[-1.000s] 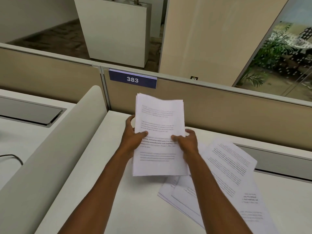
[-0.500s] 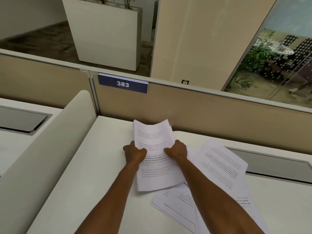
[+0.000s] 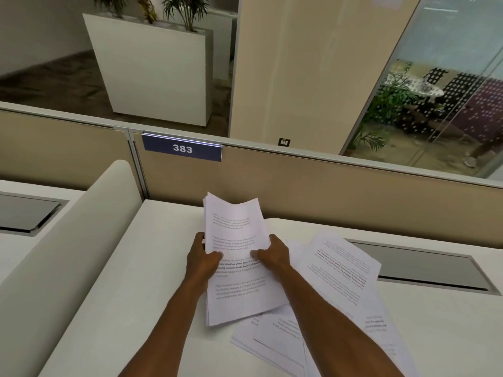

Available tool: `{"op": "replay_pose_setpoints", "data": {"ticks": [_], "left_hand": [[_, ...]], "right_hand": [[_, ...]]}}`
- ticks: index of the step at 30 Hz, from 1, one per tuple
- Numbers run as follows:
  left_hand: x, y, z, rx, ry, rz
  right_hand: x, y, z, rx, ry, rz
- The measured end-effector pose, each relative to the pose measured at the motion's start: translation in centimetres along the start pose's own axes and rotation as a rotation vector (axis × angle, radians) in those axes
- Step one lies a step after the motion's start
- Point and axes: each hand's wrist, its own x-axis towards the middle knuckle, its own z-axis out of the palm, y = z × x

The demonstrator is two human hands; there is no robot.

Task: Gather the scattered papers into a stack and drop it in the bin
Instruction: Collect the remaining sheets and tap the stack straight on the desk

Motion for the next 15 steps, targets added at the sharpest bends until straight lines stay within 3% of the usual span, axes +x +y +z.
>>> {"op": "replay_pose_setpoints", "data": {"ticks": [4, 8, 15], "left_hand": [[-2.3, 1.7, -1.0, 0.021, 0.009, 0.191], [-5.4, 3.7, -2.1, -0.010, -0.114, 0.384], [-13.2, 6.2, -2.1, -0.019, -0.265, 0.548]], "right_hand": [[-1.6, 0.9, -0.9, 0.477, -0.038, -0.013], [-4.1, 0.2, -2.8, 0.875, -0.020, -0.047], [-12.9, 0.8, -7.4, 0.934, 0.074, -0.318]]}}
